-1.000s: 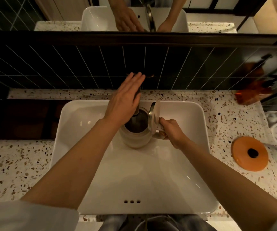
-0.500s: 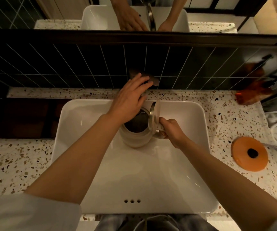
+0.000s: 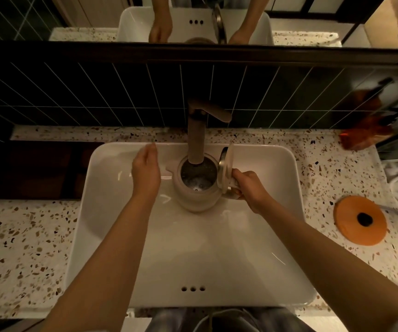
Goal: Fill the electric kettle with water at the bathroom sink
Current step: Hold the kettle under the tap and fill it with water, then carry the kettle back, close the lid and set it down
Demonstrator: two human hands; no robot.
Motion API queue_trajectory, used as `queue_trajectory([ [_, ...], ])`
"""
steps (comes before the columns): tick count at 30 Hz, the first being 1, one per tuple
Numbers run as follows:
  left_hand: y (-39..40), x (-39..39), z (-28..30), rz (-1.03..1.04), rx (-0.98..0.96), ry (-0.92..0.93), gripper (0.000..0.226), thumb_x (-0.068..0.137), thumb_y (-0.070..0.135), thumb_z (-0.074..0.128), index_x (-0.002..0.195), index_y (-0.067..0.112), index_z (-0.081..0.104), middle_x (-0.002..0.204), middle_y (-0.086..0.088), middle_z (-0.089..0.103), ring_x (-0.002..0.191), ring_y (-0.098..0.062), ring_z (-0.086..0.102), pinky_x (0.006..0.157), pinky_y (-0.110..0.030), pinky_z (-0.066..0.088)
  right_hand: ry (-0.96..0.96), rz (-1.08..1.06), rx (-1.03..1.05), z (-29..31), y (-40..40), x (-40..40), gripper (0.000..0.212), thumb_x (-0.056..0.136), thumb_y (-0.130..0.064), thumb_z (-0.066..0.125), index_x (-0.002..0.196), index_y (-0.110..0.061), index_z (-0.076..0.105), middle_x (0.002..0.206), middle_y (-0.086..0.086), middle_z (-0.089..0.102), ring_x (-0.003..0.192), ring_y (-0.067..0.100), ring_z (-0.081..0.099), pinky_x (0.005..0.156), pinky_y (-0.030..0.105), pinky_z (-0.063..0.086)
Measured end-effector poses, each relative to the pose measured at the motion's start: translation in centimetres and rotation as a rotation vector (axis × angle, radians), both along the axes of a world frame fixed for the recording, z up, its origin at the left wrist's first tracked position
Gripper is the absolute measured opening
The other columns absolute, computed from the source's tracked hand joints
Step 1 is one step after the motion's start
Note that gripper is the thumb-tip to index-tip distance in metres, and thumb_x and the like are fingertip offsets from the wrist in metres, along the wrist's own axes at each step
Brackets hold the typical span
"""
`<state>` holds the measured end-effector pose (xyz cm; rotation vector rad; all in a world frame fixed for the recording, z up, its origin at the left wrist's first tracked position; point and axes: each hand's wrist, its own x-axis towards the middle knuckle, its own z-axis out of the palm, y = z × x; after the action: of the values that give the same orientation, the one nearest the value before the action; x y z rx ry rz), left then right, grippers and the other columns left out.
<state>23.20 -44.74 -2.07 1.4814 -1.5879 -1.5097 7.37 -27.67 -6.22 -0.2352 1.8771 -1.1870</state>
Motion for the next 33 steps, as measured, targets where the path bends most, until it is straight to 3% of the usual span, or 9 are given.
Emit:
queue_trajectory([
  [4, 2.1, 1.4, -2.2, 0.005, 0.446, 0.057, 0.052, 0.101, 0.048, 0.033, 0.135, 0.014, 0.053, 0.145, -0.002, 0.049, 0.135, -0.018, 0.041, 0.112, -0.035, 0.03, 0.001, -0.016, 0.005, 0.0, 0.0, 0.1, 0.037, 0.084, -0.035, 0.054, 0.061, -0.007, 0.059, 0.063, 0.018, 0.052, 0.068, 0.03, 0.052, 0.07, 0.04, 0.049],
  [7, 3.2, 1.3, -2.8, 0.021, 0.577, 0.23, 0.048, 0.1, 0.05, 0.035, 0.124, 0.017, 0.061, 0.133, 0.003, 0.06, 0.129, -0.013, 0.047, 0.112, -0.035, 0.031, 0.0, -0.016, 0.005, 0.1, 0.0, 0.3, 0.037, 0.084, -0.037, 0.054, 0.059, -0.009, 0.06, 0.062, 0.016, 0.052, 0.067, 0.029, 0.052, 0.071, 0.04, 0.049],
  [11, 4.4, 0.7, -1.9, 0.087, 0.592, 0.303, 0.032, 0.099, 0.039, 0.047, 0.091, 0.018, 0.069, 0.078, 0.007, 0.073, 0.079, -0.006, 0.065, 0.072, -0.019, 0.048, -0.004, -0.03, 0.003, 0.2, 0.1, 1.0, 0.037, 0.078, -0.04, 0.056, 0.065, -0.006, 0.061, 0.064, 0.018, 0.051, 0.067, 0.029, 0.052, 0.072, 0.04, 0.048],
  [15, 5.3, 0.9, -1.6, 0.124, 0.579, 0.374, 0.025, 0.097, 0.022, 0.054, 0.115, 0.008, 0.066, 0.087, 0.003, 0.073, 0.077, -0.005, 0.068, 0.059, -0.014, 0.051, -0.026, -0.05, -0.039, 0.4, 0.8, 1.9, 0.037, 0.08, -0.038, 0.058, 0.065, -0.004, 0.06, 0.064, 0.018, 0.049, 0.067, 0.029, 0.054, 0.075, 0.042, 0.052],
  [18, 5.9, 1.7, -1.7, 0.154, 0.589, 0.386, 0.032, 0.096, 0.017, 0.056, 0.125, 0.004, 0.062, 0.097, -0.002, 0.071, 0.085, -0.011, 0.067, 0.061, -0.015, 0.052, -0.076, -0.079, -0.075, 0.3, 1.4, 2.7, 0.037, 0.091, -0.024, 0.055, 0.061, -0.002, 0.058, 0.056, 0.012, 0.052, 0.063, 0.023, 0.061, 0.072, 0.035, 0.059],
  [20, 6.4, 2.4, -1.6, 0.158, 0.596, 0.395, 0.032, 0.095, 0.017, 0.057, 0.125, 0.006, 0.063, 0.103, -0.003, 0.072, 0.09, -0.011, 0.068, 0.063, -0.015, 0.053, -0.06, -0.069, -0.064, 0.1, 1.9, 3.3, 0.035, 0.086, -0.033, 0.058, 0.066, -0.003, 0.058, 0.062, 0.017, 0.044, 0.067, 0.03, 0.056, 0.083, 0.05, 0.058],
  [25, 7.9, 4.3, -0.5, 0.126, 0.587, 0.414, 0.017, 0.095, 0.014, 0.058, 0.106, 0.014, 0.071, 0.087, 0.004, 0.077, 0.078, -0.005, 0.072, 0.061, -0.015, 0.053, -0.046, -0.058, -0.073, 1.3, 3.9, 5.1, 0.04, 0.085, -0.037, 0.057, 0.065, -0.002, 0.06, 0.062, 0.018, 0.047, 0.067, 0.031, 0.052, 0.085, 0.052, 0.051],
  [30, 10.0, 5.7, 1.5, 0.069, 0.525, 0.393, 0.013, 0.093, 0.017, 0.061, 0.097, 0.015, 0.073, 0.09, 0.002, 0.074, 0.086, -0.01, 0.066, 0.076, -0.019, 0.049, -0.019, -0.048, -0.118, 3.5, 6.7, 6.4, 0.043, 0.095, -0.029, 0.052, 0.063, -0.006, 0.067, 0.054, 0.005, 0.057, 0.067, 0.028, 0.057, 0.089, 0.053, 0.05],
  [33, 11.8, 6.0, 3.6, 0.064, 0.476, 0.402, 0.016, 0.091, 0.016, 0.062, 0.102, 0.014, 0.074, 0.099, 0.0, 0.075, 0.097, -0.014, 0.067, 0.086, -0.023, 0.049, -0.028, -0.082, -0.181, 5.5, 8.7, 6.9, 0.044, 0.095, -0.029, 0.053, 0.076, 0.007, 0.07, 0.074, 0.033, 0.061, 0.078, 0.038, 0.06, 0.093, 0.059, 0.05],
])
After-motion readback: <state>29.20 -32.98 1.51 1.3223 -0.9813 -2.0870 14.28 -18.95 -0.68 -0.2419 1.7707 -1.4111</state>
